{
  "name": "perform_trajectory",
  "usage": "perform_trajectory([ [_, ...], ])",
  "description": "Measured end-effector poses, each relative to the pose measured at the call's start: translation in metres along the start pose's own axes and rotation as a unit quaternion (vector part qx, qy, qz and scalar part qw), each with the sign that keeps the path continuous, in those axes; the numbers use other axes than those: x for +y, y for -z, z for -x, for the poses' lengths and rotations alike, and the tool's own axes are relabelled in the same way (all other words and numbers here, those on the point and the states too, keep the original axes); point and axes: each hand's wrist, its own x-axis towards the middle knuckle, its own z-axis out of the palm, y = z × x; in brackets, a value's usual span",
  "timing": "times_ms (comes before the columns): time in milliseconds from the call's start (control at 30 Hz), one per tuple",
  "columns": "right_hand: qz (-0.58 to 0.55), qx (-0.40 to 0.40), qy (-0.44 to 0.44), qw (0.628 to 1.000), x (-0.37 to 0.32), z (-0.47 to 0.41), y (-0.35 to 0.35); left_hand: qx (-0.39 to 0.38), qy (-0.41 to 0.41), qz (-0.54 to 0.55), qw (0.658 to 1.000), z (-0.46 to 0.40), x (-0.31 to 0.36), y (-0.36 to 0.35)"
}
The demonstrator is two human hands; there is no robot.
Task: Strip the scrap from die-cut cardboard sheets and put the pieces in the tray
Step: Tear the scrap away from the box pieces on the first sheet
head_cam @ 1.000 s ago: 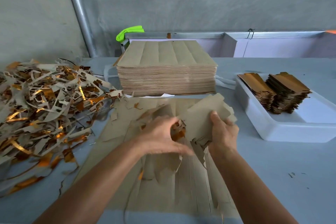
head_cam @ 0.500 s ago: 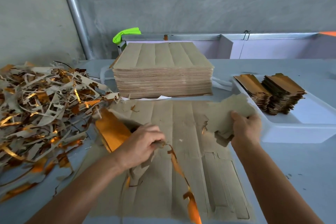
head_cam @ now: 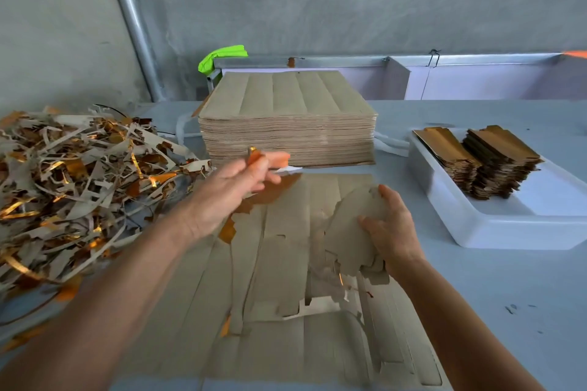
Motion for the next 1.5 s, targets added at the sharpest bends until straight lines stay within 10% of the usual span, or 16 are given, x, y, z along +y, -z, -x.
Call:
perform_trajectory([
  [333,0.149,-0.009,0.181,0.972,-0.032,-0.010,-0.003,0.070,-0.012,-0.029,0.997,-0.031,0.014,0.011],
  [767,0.490,-0.156,0.442,0.735,-0.032,-0.034,-0.051,-0.017,-0.042,0.061,0.997,-0.041,0.041,-0.004],
  [1033,0.256,-0.113,0.343,0.897,-0.029,-0.034,-0.072,0.013,-0.041,0.038,0.998,-0.043,0.027,0.012],
  [1267,0.387,-0.200,0.361,0.824,-0.031,-0.032,-0.074,0.008,-0.051,0.035,0.998,-0.046,0.033,0.010],
  [1500,0.226,-0.210,0.307,0.900,-0.037,-0.025,-0.093,0.011,-0.068,0.054,0.996,-0.048,0.038,0.011],
])
